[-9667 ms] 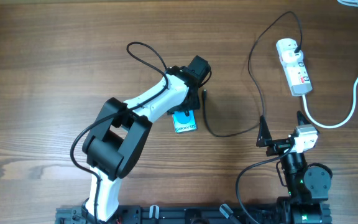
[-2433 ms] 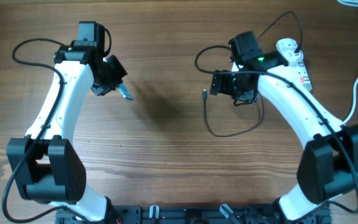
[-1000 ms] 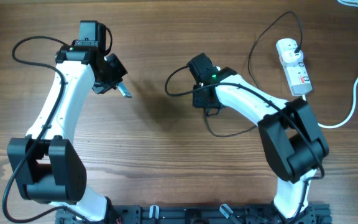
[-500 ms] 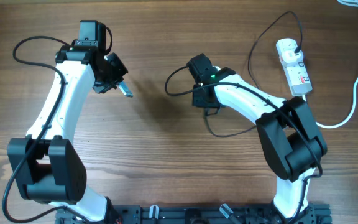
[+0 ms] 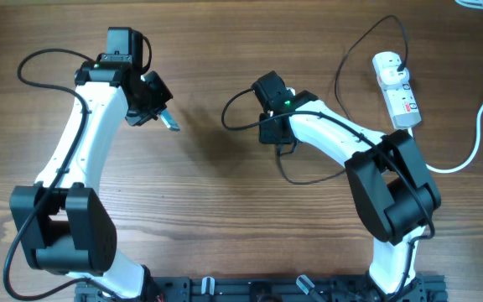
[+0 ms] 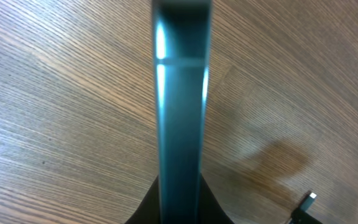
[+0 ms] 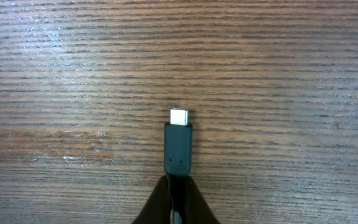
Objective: Plug charger to phone and switch on socket
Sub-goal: 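Lift the phone upright with the left gripper above the plug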
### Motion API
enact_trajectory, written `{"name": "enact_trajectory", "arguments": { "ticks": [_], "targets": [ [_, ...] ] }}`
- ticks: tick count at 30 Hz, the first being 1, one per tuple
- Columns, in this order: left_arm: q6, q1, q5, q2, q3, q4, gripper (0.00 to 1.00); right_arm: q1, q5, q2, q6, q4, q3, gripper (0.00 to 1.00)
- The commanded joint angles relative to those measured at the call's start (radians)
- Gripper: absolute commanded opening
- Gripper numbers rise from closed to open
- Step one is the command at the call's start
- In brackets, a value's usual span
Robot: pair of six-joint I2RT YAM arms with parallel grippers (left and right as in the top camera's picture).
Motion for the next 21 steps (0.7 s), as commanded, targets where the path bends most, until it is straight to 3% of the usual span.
{"name": "enact_trajectory", "arguments": {
  "ticks": [1,4,7,13,19,21],
  "targets": [
    [0.107,-0.004,0.142,-0.011,0.004,0.034,0.04,-0.002,-0.056,0.031,-0.017,-0.022,0.023,0.04],
    [0.238,-0.004,0.379,-0.011,0.004,0.085,0.04,-0.002,-0.191,-0.076,-0.082,-0.019,0.053,0.04],
    [0.241,-0.004,0.492,-0.011,0.004,0.14,0.04,-0.002,-0.4,-0.241,-0.178,-0.035,0.053,0.04],
    [0.28,-0.004,1.143,-0.011,0.004,0.476,0.04,0.016,-0.758,-0.428,-0.211,-0.134,0.053,0.04],
    [0.246,-0.004,1.198,-0.011,0.004,0.523,0.04,0.017,-0.798,-0.452,-0.199,-0.085,0.053,0.04],
    [0.223,-0.004,1.185,-0.011,0.004,0.523,0.04,0.017,-0.744,-0.453,-0.133,-0.063,0.053,0.04]
  ]
}}
